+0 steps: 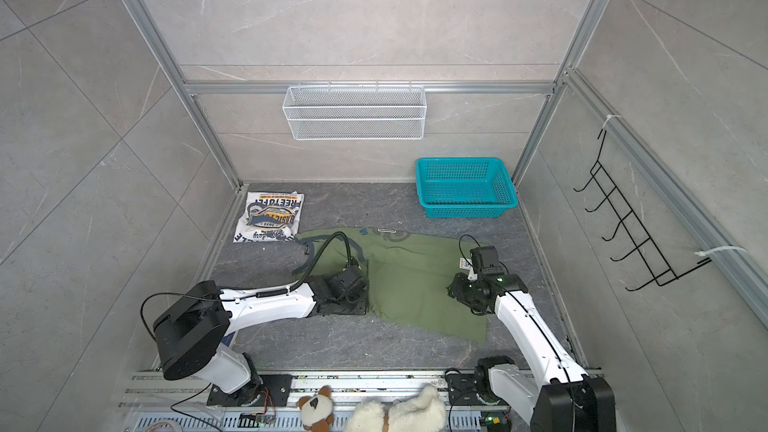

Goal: Fold and stack the tank tops
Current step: 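Fold the far half toward the robot with both grippers over the near half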

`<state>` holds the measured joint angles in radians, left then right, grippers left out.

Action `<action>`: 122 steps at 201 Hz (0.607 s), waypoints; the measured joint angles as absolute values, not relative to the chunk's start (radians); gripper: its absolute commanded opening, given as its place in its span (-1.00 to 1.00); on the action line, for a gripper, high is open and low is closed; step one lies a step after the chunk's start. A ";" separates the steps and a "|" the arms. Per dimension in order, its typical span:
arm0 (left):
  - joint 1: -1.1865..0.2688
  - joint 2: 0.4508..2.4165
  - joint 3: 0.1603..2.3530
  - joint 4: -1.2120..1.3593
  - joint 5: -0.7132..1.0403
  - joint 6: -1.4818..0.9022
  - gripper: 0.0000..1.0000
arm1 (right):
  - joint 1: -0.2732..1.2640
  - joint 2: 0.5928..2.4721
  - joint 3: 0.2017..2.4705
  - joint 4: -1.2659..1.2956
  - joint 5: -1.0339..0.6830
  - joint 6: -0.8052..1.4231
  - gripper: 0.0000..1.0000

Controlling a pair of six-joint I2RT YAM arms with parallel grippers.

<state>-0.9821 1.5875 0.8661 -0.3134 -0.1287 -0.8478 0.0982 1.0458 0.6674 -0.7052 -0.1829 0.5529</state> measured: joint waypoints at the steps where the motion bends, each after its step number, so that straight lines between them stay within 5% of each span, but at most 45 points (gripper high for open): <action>1: -0.982 1.588 0.867 -0.313 -0.129 -0.848 -0.19 | 0.098 1.045 0.667 -0.705 -0.182 0.553 0.09; 122: -0.982 1.633 0.863 -0.329 -0.132 -0.873 -0.65 | 0.099 0.980 0.619 -0.817 -0.016 0.765 0.10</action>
